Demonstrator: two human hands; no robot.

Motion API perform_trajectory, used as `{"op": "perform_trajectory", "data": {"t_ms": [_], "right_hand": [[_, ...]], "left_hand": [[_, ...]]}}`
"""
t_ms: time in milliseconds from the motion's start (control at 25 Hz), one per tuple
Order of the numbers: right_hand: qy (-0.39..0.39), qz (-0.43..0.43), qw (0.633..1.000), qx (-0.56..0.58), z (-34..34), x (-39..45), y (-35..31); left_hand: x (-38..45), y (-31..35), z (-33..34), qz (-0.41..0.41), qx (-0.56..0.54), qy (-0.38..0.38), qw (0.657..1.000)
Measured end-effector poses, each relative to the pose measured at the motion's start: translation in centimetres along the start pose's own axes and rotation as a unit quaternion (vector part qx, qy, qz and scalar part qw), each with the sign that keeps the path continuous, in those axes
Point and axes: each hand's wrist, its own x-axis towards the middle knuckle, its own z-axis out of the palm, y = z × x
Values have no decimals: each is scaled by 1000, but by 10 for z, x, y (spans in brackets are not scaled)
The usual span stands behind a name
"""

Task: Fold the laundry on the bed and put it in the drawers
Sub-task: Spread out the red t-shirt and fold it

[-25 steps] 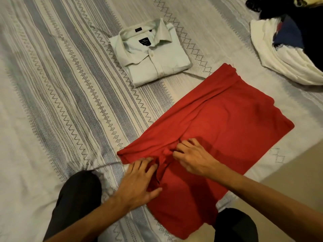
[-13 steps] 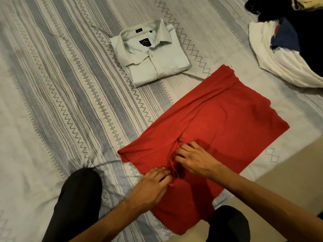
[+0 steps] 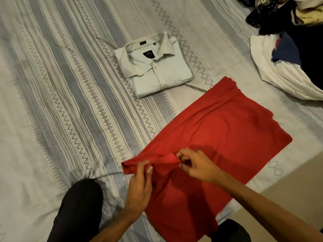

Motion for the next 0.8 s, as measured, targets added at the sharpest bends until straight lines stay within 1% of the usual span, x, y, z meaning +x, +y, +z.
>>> {"op": "perform_trajectory", "data": {"t_ms": [40, 80, 120, 160, 200, 240, 280, 320, 400, 480, 560, 600, 720, 800], "right_hand": [[-4, 41, 996, 82, -6, 11, -2], [-8, 72, 984, 162, -12, 23, -4], [-5, 97, 973, 208, -14, 34, -4], [1, 114, 972, 205, -13, 44, -4], [0, 132, 978, 164, -11, 54, -4], [-5, 155, 980, 127, -9, 62, -3], [-12, 182, 977, 114, -9, 68, -2], [-22, 203, 970, 130, -10, 74, -2], [-43, 223, 960, 166, -12, 81, 1], [-26, 202, 964, 171, -10, 82, 1], [11, 163, 980, 117, -6, 77, 1], [8, 153, 985, 85, -7, 73, 2], [-50, 146, 987, 53, -15, 58, 10], [-73, 114, 990, 34, -26, 47, 16]], "left_hand": [[4, 4, -3, -10, -28, 27, 999], [10, 3, -6, -18, -44, 50, 998], [16, 1, -8, -31, -54, 65, 996], [22, -4, -10, -54, -66, 71, 994], [28, -11, -11, -92, -89, 69, 989], [33, -13, -12, -136, -123, 72, 980], [37, -14, -14, -177, -161, 74, 968], [39, -12, -16, -203, -194, 66, 957], [40, -12, -17, -218, -218, 28, 951], [37, -21, -14, -235, -208, 2, 950], [38, -31, -10, -255, -187, -15, 949], [40, -34, -11, -261, -172, -19, 950], [41, -40, -11, -270, -174, -27, 947], [36, -42, -7, -270, -170, -10, 948]]}}
